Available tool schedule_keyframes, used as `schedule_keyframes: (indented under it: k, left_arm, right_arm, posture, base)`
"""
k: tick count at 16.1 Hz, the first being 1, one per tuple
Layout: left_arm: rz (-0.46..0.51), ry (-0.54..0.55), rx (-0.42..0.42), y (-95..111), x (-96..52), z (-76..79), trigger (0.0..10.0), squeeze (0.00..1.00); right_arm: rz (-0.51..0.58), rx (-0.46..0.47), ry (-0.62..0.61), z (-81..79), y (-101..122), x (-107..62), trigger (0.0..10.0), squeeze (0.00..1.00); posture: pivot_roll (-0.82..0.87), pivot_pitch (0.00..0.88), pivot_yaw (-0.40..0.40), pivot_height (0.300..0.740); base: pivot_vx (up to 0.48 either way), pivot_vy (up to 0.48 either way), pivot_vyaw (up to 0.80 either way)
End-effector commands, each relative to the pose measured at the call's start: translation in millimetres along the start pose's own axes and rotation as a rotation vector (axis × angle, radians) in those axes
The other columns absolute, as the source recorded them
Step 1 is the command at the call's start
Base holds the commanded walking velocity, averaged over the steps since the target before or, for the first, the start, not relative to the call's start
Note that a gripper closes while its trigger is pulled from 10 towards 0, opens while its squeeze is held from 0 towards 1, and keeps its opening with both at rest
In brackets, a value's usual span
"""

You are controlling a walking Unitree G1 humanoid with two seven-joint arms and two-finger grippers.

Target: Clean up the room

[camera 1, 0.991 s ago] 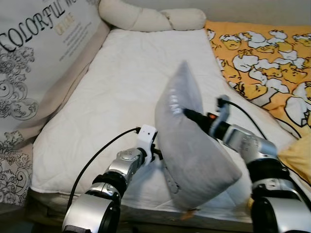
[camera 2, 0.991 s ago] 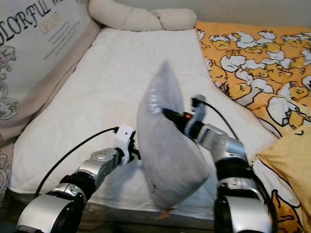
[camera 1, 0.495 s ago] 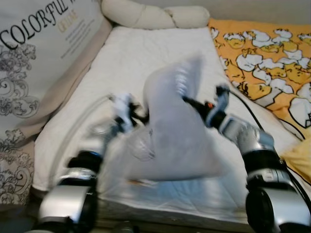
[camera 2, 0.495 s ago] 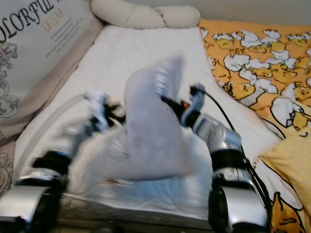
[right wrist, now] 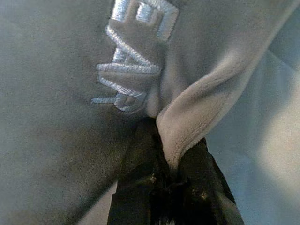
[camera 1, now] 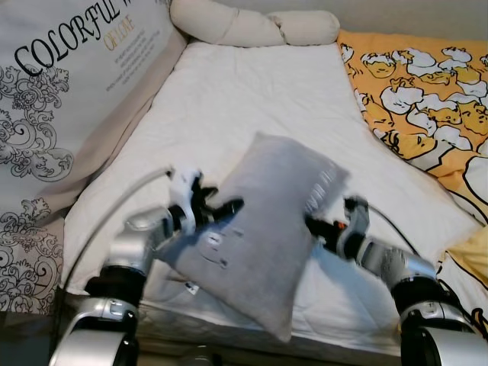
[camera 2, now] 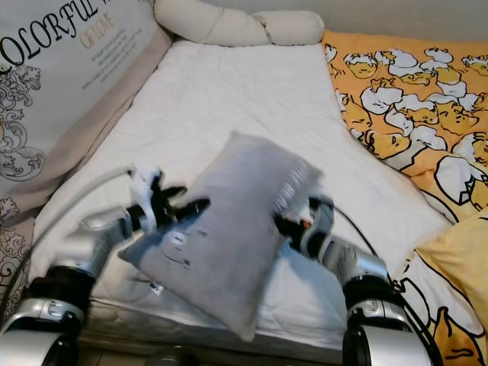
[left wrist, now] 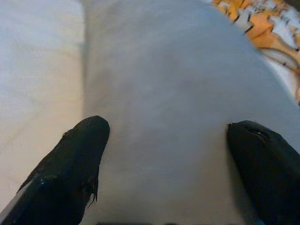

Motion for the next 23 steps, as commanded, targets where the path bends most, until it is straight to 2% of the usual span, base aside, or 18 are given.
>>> schedule_keyframes:
  k: [1, 4, 5, 6, 9, 10, 11, 14, 16, 19, 20, 21, 22, 23]
  left_arm:
    - [0.118, 0.126, 0.066, 31.5, -3.3, -12.3, 10.0, 0.0]
    - [0.232, 0.263, 0.099, 62.4, -7.1, -29.9, 10.0, 0.0]
    - [0.228, 0.253, 0.101, 64.1, -3.3, -31.0, 10.0, 0.0]
    - [0.202, 0.224, 0.081, 59.4, 1.3, -29.4, 10.0, 1.0]
    - [0.093, 0.102, 0.036, 35.8, 20.3, -13.7, 10.0, 1.0]
    - [0.036, 0.032, -0.023, 20.5, 28.1, -4.1, 10.0, 1.0]
    - [0.033, -0.032, -0.101, 12.7, 31.5, 3.0, 10.0, 1.0]
    - [0.026, -0.193, -0.263, 2.1, 34.7, 16.9, 10.0, 1.0]
    - [-0.036, -0.303, -0.313, -13.9, 34.4, 26.8, 10.0, 1.0]
    - [-0.022, -0.438, -0.459, -14.8, 30.1, 34.8, 10.0, 1.0]
    - [-0.053, -0.498, -0.466, -17.4, 27.4, 38.9, 10.0, 1.0]
    - [-0.114, -0.525, -0.409, -24.8, 25.3, 41.7, 10.0, 1.0]
    - [-0.174, -0.529, -0.32, -32.9, 23.9, 42.8, 10.0, 1.0]
    - [-0.213, -0.501, -0.185, -38.3, 24.2, 42.4, 10.0, 0.92]
  right_arm:
    - [-0.063, -0.076, -0.061, 14.8, -11.6, -8.3, 0.0, 0.0]
    - [-0.179, -0.176, -0.121, 34.9, -36.2, -21.0, 0.0, 0.0]
    - [-0.201, -0.204, -0.15, 41.6, -43.5, -25.6, 0.0, 0.0]
    - [-0.197, -0.199, -0.157, 42.8, -44.9, -26.3, 0.0, 0.0]
    - [-0.166, -0.195, -0.145, 40.8, -41.6, -24.8, 0.0, 0.0]
    - [-0.155, -0.195, -0.131, 38.4, -39.5, -23.3, 0.0, 0.0]
    - [-0.155, -0.196, -0.128, 38.2, -39.9, -23.2, 0.0, 0.0]
    - [-0.145, -0.198, -0.123, 38.3, -40.4, -23.2, 0.0, 0.0]
    - [-0.121, -0.189, -0.108, 35.4, -37.4, -21.5, 0.0, 0.0]
    - [-0.101, -0.182, -0.105, 33.0, -32.8, -19.0, 0.0, 0.0]
    - [-0.096, -0.183, -0.101, 31.8, -31.2, -17.9, 0.0, 0.0]
    - [-0.092, -0.187, -0.098, 30.7, -29.6, -16.9, 0.0, 0.0]
    - [-0.086, -0.189, -0.092, 29.1, -27.6, -15.6, 0.0, 0.0]
    - [-0.076, -0.192, -0.085, 26.7, -24.2, -13.9, 0.0, 0.0]
  posture:
    - [0.06, 0.0, 0.05, 0.74]
    - [0.05, 0.0, 0.052, 0.74]
    - [0.05, 0.0, 0.054, 0.74]
    - [0.05, 0.0, 0.055, 0.74]
    - [0.02, 0.0, 0.069, 0.74]
    - [0.01, 0.0, 0.076, 0.74]
    - [0.01, 0.0, 0.081, 0.74]
    - [0.0, 0.0, 0.088, 0.74]
    - [0.0, 0.0, 0.092, 0.74]
    - [0.01, 0.0, 0.094, 0.74]
    - [0.01, 0.0, 0.094, 0.74]
    - [0.01, 0.0, 0.092, 0.74]
    - [0.01, 0.0, 0.091, 0.74]
    - [0.01, 0.0, 0.091, 0.74]
  base:
    - [0.0, 0.0, 0.0]
    - [0.0, 0.0, 0.0]
    - [0.0, 0.0, 0.0]
    - [0.0, 0.0, 0.0]
    - [0.0, 0.0, 0.0]
    - [0.0, 0.0, 0.0]
    - [0.0, 0.0, 0.0]
    - [0.0, 0.0, 0.0]
    - [0.0, 0.0, 0.0]
    - [0.0, 0.0, 0.0]
    - [0.0, 0.0, 0.0]
    - [0.0, 0.0, 0.0]
    - [0.0, 0.0, 0.0]
    - [0.0, 0.0, 0.0]
Point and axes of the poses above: a point about 5 cm out from each wrist's last joint towards the gripper, its own x axis pointing out of the wrist towards the gripper, its own y axis along the axis of the wrist's last joint, z = x × y, the point moved 1 cm from there along x, pointing out of the wrist towards the gripper, and after that the axes turned 9 degrees about -x, right-handed, at the moved point
